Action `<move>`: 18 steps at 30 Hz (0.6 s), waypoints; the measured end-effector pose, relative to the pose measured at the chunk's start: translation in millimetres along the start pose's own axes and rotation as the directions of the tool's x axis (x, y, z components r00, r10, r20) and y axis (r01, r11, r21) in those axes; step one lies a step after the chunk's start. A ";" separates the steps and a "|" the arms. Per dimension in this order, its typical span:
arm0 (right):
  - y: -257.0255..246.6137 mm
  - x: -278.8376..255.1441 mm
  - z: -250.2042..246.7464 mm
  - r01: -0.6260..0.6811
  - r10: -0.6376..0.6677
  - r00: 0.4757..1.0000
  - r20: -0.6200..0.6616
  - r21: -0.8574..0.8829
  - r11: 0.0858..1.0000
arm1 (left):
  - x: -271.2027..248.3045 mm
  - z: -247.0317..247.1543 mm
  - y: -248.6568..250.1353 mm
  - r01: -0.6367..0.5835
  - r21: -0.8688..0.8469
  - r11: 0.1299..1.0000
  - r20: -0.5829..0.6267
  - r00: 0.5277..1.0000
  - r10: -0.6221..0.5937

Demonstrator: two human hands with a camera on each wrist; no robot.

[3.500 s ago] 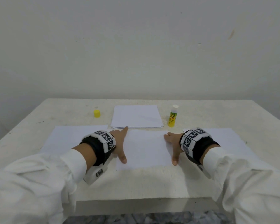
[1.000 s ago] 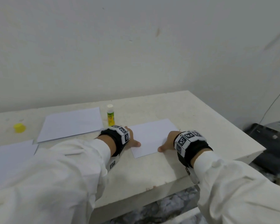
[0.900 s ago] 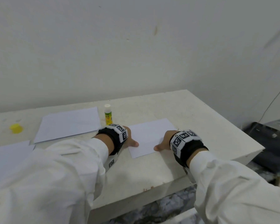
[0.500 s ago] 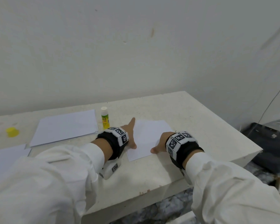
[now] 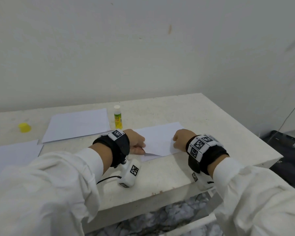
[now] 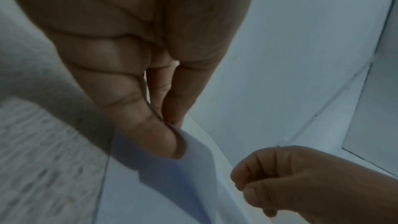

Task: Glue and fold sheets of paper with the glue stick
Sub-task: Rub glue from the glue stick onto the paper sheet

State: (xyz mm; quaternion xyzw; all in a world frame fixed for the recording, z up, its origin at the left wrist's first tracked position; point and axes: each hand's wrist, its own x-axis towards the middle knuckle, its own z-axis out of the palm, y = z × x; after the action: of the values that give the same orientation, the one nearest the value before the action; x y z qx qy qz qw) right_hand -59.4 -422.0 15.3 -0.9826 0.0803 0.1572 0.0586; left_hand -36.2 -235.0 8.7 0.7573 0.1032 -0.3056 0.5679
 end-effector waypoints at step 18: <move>-46.6 -41.9 23.4 0.220 -0.173 0.963 0.208 -0.230 0.948 | 8.4 -6.4 3.9 0.023 -0.044 0.999 0.039 0.999 -0.022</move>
State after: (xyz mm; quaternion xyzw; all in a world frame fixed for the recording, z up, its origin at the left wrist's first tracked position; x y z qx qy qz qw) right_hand -97.5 -367.2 10.8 -0.9662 -0.0447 0.2502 -0.0437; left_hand -25.5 -232.0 8.0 0.7372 0.1073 -0.3244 0.5829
